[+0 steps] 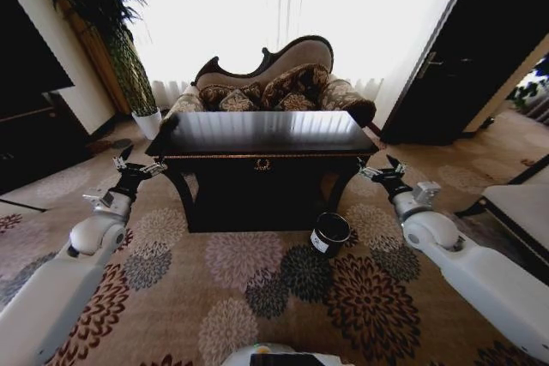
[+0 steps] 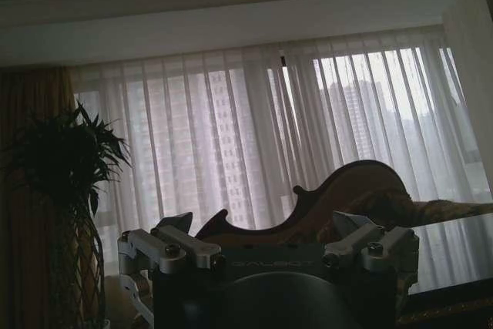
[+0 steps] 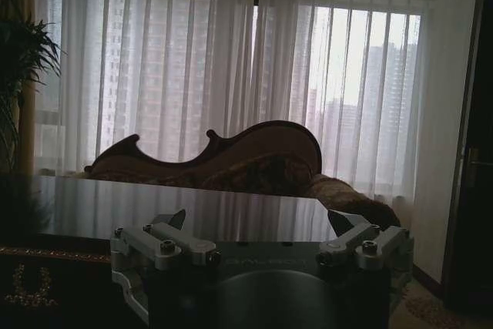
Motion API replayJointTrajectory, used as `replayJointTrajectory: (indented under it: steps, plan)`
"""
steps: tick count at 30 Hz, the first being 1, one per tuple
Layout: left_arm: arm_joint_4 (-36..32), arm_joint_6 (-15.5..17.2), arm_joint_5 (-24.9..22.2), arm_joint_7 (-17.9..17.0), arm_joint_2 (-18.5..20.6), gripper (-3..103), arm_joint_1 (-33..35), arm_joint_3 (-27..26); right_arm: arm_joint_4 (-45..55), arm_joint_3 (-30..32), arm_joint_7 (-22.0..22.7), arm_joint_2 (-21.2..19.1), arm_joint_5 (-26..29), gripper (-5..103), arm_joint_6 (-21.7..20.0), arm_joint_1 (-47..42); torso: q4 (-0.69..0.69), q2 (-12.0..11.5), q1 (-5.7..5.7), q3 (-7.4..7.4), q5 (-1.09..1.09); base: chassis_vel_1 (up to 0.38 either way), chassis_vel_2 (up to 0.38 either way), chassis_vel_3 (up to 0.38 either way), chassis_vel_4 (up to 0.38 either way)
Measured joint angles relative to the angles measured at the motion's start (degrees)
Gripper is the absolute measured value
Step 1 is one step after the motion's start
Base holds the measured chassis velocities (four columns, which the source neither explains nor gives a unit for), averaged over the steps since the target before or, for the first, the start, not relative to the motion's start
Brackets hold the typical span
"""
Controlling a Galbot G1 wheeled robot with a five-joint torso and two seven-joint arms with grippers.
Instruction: Move to the front of the table and place the trash on the table into the trash bin.
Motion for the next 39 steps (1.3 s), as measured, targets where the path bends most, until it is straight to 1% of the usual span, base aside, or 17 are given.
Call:
replayJointTrajectory:
  steps: [29, 36, 39]
  plan:
    - [0.0, 0.0, 0.0, 0.0, 0.0, 100, 0.0, 0.0, 0.0, 0.0, 0.0, 0.0, 0.0, 100, 0.0, 0.0, 0.0, 0.01, -0.01, -0.01, 0.0, 0.16, -0.162, -0.153, 0.156]
    - [0.0, 0.0, 0.0, 0.0, 0.0, 100, 0.0, 0.0, 0.0, 0.0, 0.0, 0.0, 0.0, 100, -0.01, -0.01, -0.01, 0.01, 0.01, 0.0, 0.02, 0.047, -0.062, -0.041, 0.082]
    - [0.0, 0.0, 0.0, 0.0, 0.0, 100, 0.0, 0.0, 0.0, 0.0, 0.0, 0.0, 0.0, 100, 0.0, 0.0, -0.01, -0.02, 0.07, 0.02, -0.02, -0.027, 0.044, 0.018, -0.054]
